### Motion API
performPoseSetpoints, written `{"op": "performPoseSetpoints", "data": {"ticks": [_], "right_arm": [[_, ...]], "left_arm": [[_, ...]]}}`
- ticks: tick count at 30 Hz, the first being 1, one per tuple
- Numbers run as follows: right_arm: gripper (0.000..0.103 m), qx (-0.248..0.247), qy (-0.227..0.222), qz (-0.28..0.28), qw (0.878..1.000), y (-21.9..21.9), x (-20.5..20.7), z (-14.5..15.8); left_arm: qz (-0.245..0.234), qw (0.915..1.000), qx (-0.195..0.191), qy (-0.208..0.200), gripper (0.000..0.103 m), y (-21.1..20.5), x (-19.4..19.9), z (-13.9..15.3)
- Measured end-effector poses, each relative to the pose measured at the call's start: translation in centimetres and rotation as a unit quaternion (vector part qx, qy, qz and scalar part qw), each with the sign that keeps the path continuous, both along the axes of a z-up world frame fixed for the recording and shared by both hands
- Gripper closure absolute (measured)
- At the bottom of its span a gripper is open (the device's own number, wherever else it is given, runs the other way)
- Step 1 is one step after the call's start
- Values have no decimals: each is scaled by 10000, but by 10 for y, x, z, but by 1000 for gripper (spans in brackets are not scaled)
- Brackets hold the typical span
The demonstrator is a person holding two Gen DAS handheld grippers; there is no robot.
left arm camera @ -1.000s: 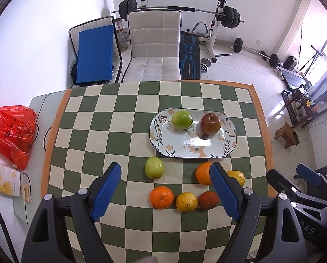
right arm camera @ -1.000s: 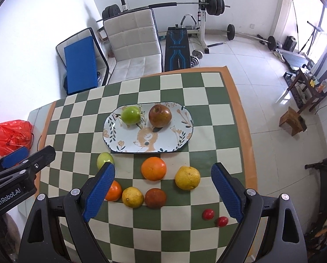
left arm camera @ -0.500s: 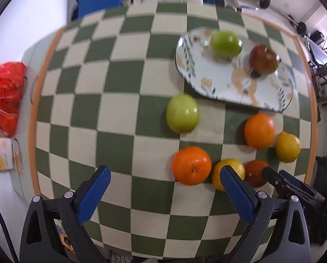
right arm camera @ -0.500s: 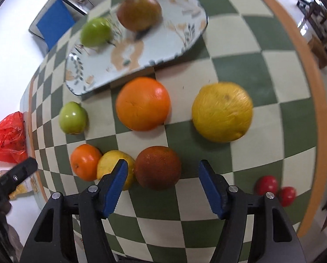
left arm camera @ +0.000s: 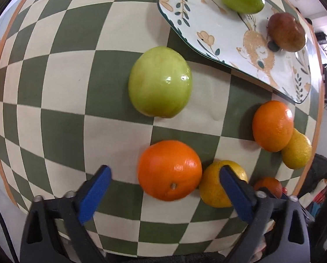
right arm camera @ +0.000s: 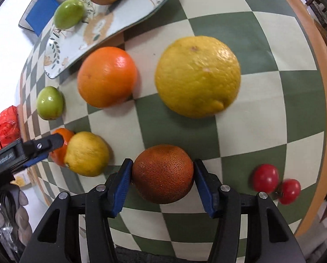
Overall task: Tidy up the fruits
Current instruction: 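Grasp the brown fruit with the right tool while the left tool grasps an orange, then place the brown fruit on the plate with the right tool while the left tool places the orange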
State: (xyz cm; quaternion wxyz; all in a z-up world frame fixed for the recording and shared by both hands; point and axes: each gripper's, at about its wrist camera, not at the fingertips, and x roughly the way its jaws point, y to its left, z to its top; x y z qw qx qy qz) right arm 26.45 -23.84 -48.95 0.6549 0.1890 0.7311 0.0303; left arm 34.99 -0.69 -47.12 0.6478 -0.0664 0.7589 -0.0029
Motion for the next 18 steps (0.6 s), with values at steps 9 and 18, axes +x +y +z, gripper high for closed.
{"op": "performPoseSetpoints", "data": {"ticks": [9,18], "right_arm": [[39,93,193,-135,9997,4,-3,-2],[35,16,193,-126,9997,-7,4,-2]], "left_arm": [[-458,9988,169,-33,42,-5,-26,-4],[-462,9986,252,-98,41,3,-44,-13]]}}
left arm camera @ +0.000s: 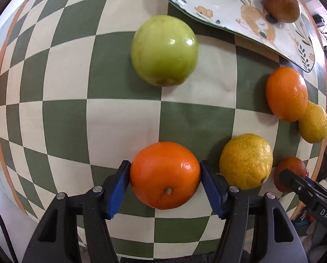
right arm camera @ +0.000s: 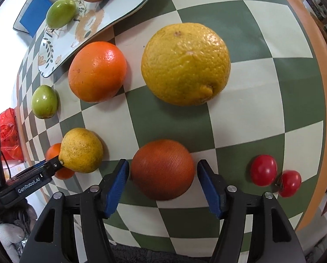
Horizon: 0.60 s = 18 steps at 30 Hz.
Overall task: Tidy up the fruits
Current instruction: 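Place the brown fruit on the plate with the right tool while the left tool places the orange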
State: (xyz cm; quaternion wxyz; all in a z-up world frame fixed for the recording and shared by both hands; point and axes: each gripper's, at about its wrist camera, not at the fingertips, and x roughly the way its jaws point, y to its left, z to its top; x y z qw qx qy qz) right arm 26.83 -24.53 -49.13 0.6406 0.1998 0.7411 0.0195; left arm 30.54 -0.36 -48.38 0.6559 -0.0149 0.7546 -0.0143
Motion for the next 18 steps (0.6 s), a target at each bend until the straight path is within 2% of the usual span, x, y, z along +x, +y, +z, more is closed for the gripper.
{"op": "performPoseSetpoints", "data": {"ticks": [2,6,8,11,14,16,18], "right_arm": [[43,-62,-39,80,9999,3,2,-1],[43,-178,-63,241,9995,11,1,4],[43,-27,-171,158,9997,11,1,17],[44,138,-586,74,9982,10,13,54],[44,195,-1051,92,9942,10,40,90],[44,175,-1248,138,9919,10,66,106],[44,9,-1415,214,9897,14,95,111]], "left_arm": [[-30,10000,8,-4,41,-1,-5,-1],[-17,10000,-17,-54,42,1,-15,7],[14,9997,-217,-128,42,3,-4,20],[-18,9975,-516,-479,42,5,6,61],[-138,9931,-657,-957,42,-2,43,108],[-186,9909,-692,-1141,42,-9,77,127],[-198,9900,-677,-1219,42,-12,105,133]]}}
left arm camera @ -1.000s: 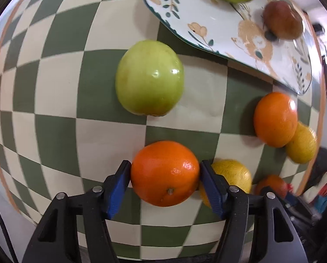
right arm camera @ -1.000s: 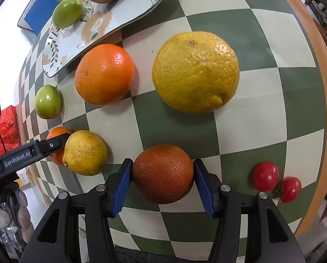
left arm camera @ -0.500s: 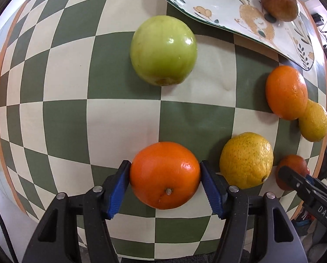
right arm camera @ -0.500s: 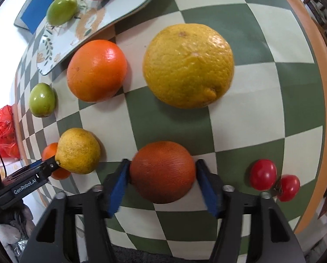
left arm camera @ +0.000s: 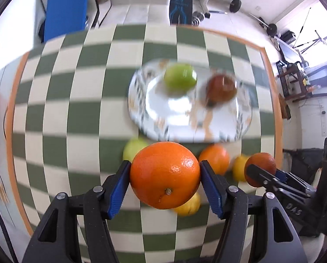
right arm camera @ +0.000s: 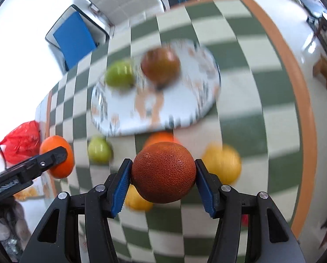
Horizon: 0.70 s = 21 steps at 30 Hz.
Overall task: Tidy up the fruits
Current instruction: 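Place the brown fruit on the plate with the right tool while the left tool places the orange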
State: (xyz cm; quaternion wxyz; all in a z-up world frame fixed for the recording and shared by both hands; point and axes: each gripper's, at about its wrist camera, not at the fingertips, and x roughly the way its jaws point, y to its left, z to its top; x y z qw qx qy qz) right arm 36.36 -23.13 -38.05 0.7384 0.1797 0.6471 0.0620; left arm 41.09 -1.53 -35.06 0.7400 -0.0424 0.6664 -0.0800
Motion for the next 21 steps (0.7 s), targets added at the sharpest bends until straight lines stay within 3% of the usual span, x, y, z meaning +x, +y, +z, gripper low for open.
{"op": "performPoseSetpoints", "data": {"ticks": [3,8,12,16,18,20,21], "right_arm": [[44,-32,23,39,10000,1,39,-10],[44,-63,266,138,9995,3,78,-48],[43,-15,467,218,9987,16,92,-75],[43,115,609,236,9978,18,95,-86],[37,169,658,221,9974,16,95,-87],[20,111,620,187,9978,13,94,-84],[18,71,614,203,9979,12,93,-81]], "left_arm": [[11,9999,36,139,42,-2,31,-15],[229,9953,-161,929,42,-1,70,-60],[412,9885,-397,1402,42,0,88,-85],[467,9863,-395,1535,41,1,90,-92],[404,9872,-313,1508,41,0,90,-92],[333,9885,-218,1461,39,-4,90,-96],[319,9891,-195,1425,30,-4,89,-95]]}}
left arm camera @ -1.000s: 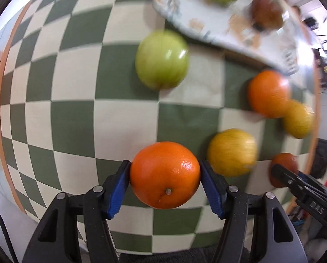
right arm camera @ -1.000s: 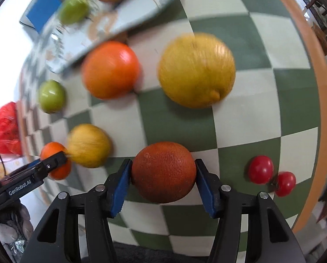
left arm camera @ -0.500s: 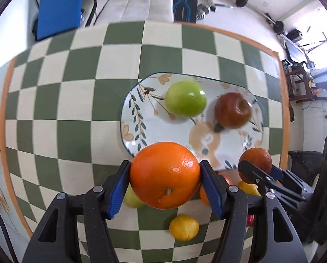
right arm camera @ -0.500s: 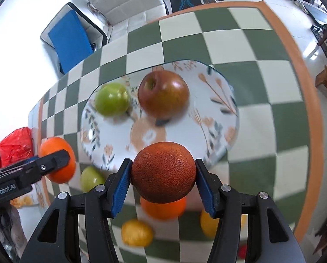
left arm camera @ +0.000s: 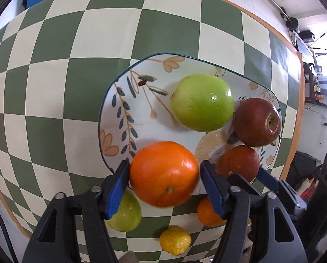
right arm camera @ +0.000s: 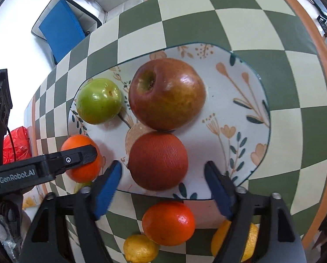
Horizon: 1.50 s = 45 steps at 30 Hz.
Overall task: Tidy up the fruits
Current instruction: 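Place the brown fruit on the plate with the right tool while the left tool places the orange, then open both tools and pull them back from the plate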
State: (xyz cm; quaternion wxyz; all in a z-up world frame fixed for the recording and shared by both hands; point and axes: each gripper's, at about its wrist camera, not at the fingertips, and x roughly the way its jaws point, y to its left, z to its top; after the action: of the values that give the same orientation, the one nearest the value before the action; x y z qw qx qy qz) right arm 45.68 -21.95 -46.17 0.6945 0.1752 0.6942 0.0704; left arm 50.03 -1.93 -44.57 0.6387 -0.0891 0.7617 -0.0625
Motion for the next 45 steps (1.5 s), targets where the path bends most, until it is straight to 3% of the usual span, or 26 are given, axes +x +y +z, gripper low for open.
{"op": "performPoseSetpoints", "data": {"ticks": [1,3,4,9,17,30,45], "right_arm": [[17,-54,4,10,10000,-1,-1,2],[14,-267,-50,78,9996,-2,-3,9],[9,-363,-71,105,9993,-3,-3,12],[9,-1061,-230,291,9937,0,-11,26],[9,-1326,-376,266,9901,-1,-23,41],[9,-1706,-1078,185,9792,-7,-71,111],[9,-1594,-1860,56,9695,-8,-159,203]], "left_arm": [[-29,10000,42,-63,21,0,-1,3],[-68,9997,130,-198,17,1,-2,6],[-89,9994,202,-247,17,0,-3,7],[-281,9953,719,-581,17,1,-13,18],[-399,9830,1284,-1249,17,3,-37,50],[-227,9687,1173,-2177,17,-3,-95,122],[-157,9550,1001,-2787,17,-1,-167,184]]}}
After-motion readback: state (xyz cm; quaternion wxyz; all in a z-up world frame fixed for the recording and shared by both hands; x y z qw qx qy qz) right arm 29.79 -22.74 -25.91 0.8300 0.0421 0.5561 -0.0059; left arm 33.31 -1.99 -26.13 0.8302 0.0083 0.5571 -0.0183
